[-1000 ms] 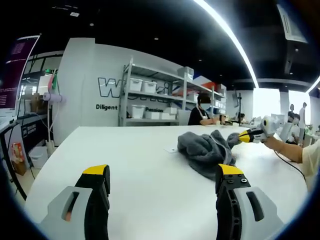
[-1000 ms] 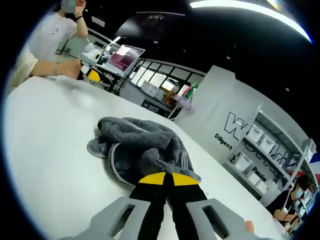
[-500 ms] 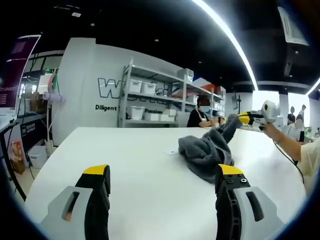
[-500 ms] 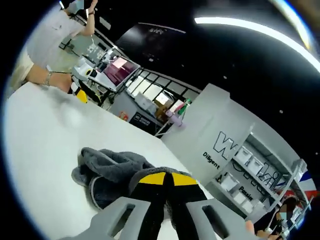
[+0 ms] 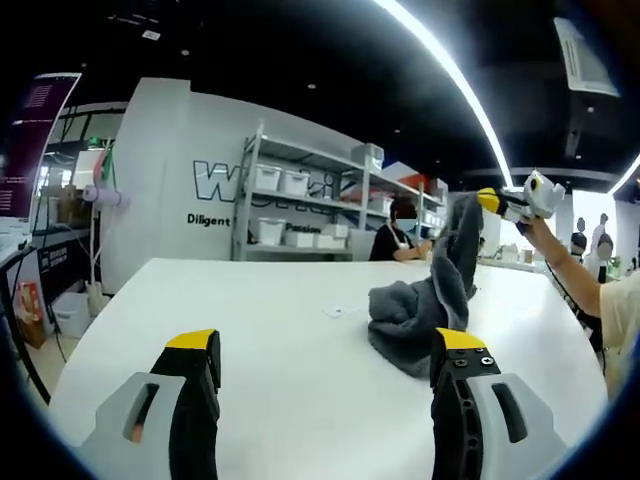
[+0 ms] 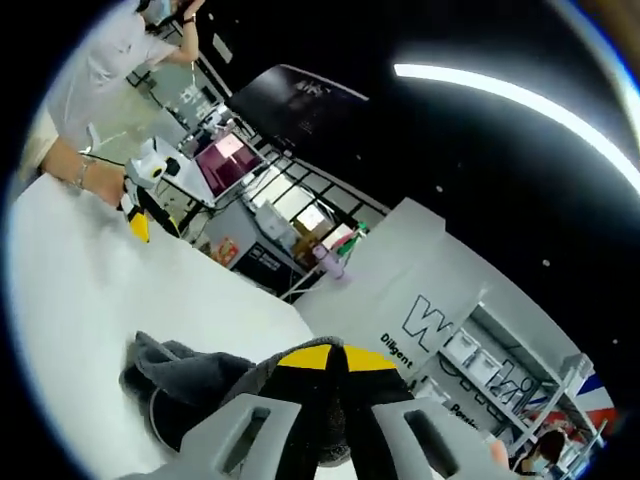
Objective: Fold the towel on the table until its edges align and the towel forms a compact rectangular stack.
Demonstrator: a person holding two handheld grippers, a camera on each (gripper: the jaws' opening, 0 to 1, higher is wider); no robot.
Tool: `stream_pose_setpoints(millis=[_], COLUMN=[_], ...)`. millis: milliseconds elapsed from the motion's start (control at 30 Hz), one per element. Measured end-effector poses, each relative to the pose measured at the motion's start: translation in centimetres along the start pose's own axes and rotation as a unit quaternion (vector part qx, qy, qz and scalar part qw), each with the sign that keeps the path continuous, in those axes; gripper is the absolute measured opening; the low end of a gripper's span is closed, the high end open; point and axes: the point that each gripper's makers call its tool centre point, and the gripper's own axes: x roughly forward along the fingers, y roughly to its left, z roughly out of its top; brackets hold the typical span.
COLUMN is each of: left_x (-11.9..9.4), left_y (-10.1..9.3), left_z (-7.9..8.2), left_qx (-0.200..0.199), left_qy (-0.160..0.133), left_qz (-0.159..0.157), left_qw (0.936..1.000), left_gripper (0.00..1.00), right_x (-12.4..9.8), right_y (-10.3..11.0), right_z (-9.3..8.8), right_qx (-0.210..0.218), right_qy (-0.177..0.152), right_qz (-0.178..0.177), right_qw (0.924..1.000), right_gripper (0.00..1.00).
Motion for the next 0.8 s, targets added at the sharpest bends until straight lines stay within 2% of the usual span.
stream_pose_setpoints(millis=[167,500,800], left_x=[0.2,0.0,-0.3], left_y=[0.3,0.5,0.3], left_z=[0.2,0.6,1.0], left_qx=[-0.001,-0.006,-0.006], left_qy=[0.0,-0.01,-0.018], left_qz=[-0.001,0.002,0.0], left_qw=[1.0,0.9999,0.9998], left_gripper=[0.85,0.84,0.84], right_x=[0.1,0.0,0.9], right_y=[-2.1,-4.7,-7.1], right_z=[2.8,7.8,12.0], right_qx=[-0.014,-0.041,-0.052], right_qy=[-0.017,-0.047,-0.058], right_qz=[-0.014,-0.037,-0.047], right_qw=[0.9996,0.9974,0.9959], right_gripper=[0.0,0.0,0.0])
